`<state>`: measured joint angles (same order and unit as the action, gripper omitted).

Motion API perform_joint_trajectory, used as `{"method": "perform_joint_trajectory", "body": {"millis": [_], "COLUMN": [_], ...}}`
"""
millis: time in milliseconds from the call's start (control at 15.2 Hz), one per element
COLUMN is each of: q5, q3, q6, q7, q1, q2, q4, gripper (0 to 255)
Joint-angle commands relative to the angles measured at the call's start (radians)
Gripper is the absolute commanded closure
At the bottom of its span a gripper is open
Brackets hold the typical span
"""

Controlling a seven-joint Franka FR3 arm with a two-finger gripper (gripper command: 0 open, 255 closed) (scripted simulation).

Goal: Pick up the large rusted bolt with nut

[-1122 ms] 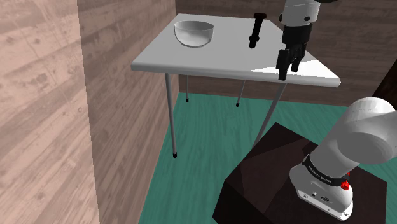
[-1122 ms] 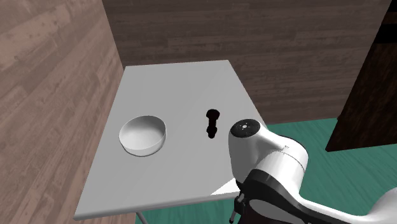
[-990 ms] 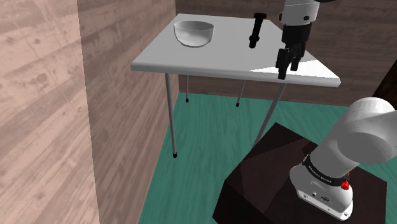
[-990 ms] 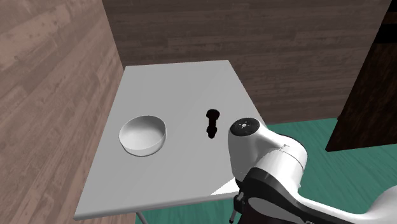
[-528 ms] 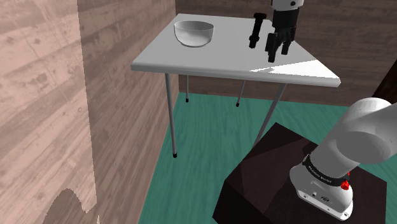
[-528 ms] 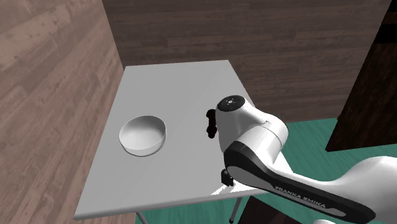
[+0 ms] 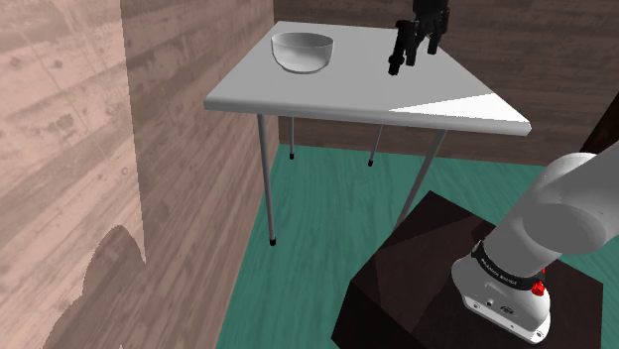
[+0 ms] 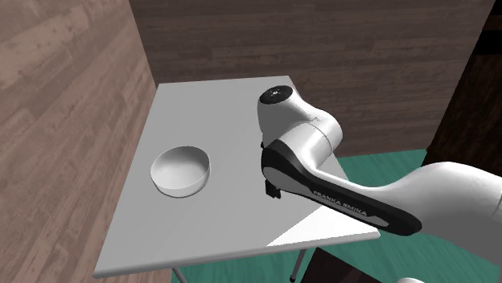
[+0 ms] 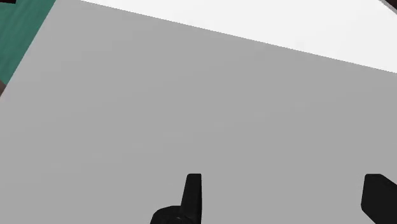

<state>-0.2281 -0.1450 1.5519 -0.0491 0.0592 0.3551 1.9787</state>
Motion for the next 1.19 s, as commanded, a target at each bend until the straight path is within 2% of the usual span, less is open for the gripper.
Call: {"method": "perform_joint_trajectory", "body": {"millis": [0,660,1122], "q5": [-0.014,-0.042,-0.049], "q3": [-0.01,-0.053,-0.053], "q6": [0.003,-0.044,0.055], "q7": [-0.013,-0.084,-0.056], "q1": [0.007,0.039,0.039], "q2": [-0.051,-0.34,-0.303], "q4": [-0.07,-0.516,-0.377], "gripper": [0,0,0]}}
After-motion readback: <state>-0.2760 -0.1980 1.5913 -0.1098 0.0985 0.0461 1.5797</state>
